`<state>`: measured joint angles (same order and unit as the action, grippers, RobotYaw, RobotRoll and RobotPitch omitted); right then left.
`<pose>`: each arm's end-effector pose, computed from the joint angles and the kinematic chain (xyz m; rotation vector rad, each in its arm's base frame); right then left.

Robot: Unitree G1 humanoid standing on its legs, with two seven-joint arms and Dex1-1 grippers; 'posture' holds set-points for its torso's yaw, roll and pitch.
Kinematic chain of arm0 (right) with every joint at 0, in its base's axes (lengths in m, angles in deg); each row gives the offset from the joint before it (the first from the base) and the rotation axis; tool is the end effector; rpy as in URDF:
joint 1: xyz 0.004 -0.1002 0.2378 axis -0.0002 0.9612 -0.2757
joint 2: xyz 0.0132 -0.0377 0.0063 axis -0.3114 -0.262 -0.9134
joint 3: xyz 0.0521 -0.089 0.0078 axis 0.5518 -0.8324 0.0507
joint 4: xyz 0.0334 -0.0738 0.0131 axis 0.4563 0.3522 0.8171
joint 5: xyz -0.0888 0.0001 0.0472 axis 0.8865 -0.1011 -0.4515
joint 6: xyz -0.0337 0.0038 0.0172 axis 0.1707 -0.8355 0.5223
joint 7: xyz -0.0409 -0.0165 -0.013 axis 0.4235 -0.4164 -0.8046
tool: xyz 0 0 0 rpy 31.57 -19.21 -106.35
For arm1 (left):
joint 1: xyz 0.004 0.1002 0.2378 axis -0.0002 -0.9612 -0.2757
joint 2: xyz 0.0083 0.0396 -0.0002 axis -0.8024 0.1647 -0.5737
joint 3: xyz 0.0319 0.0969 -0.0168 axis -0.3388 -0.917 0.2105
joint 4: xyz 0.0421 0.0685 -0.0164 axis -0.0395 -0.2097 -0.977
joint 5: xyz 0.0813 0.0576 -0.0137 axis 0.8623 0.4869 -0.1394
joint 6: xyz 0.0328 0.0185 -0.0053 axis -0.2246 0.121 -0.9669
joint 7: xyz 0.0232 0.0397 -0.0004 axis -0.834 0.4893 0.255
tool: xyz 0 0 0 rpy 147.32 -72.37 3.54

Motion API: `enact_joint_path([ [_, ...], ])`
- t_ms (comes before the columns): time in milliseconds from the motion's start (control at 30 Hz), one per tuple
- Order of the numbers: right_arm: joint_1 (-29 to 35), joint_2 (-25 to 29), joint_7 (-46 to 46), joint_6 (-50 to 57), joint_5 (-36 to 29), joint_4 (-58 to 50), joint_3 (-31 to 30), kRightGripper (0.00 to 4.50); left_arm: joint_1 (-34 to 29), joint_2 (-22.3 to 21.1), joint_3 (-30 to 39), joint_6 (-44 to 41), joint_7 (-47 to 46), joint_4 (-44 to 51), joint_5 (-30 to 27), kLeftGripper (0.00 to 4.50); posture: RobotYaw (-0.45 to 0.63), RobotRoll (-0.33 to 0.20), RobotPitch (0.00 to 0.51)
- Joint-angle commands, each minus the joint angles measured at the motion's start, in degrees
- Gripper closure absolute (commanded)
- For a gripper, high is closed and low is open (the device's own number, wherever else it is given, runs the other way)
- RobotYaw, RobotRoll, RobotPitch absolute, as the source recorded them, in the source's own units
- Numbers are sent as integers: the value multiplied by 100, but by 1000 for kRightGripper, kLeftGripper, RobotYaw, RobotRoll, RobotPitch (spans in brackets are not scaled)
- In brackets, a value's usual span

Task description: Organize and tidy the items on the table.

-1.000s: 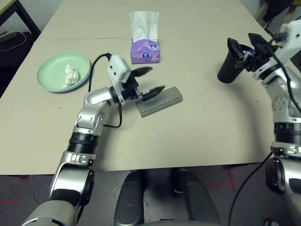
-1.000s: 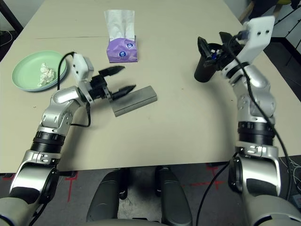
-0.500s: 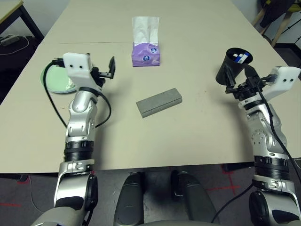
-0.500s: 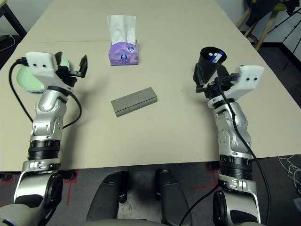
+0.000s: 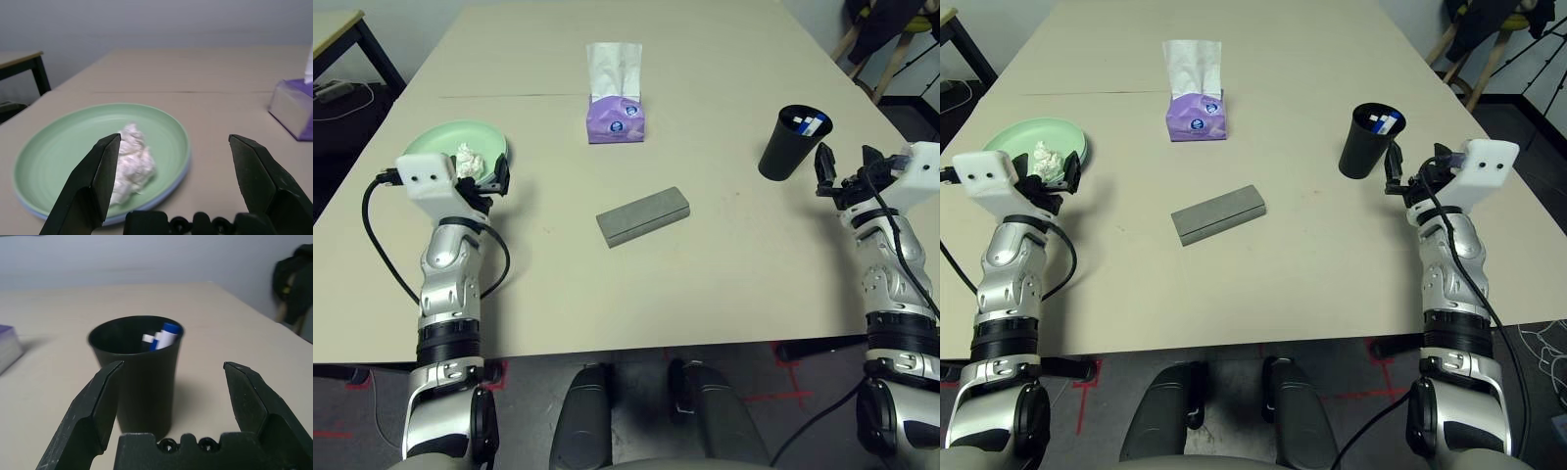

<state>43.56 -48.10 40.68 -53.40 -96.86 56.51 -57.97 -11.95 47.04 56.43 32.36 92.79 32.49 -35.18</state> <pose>0.2798 -0.2777 0.1267 0.0543 -0.2667 0.0446 0.2648 0.2901 0.1335 0.0708 -0.2652 0.1589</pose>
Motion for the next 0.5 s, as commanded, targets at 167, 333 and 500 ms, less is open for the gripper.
enact_joint_path([
  [167, 46, 31, -169, -4, -12, 128, -34, 62, -75, -192, 97, 80, 190, -347, -105, 0, 56, 0, 124],
  [333, 85, -21, -144, 41, -21, 23, -60, 62, -55, -198, 75, 54, 246, -385, -123, 0, 50, 0, 126],
  [500, 140, -55, -139, 53, -36, -59, -73, 62, -100, -164, 76, 63, 313, -386, -163, 0, 45, 0, 123],
])
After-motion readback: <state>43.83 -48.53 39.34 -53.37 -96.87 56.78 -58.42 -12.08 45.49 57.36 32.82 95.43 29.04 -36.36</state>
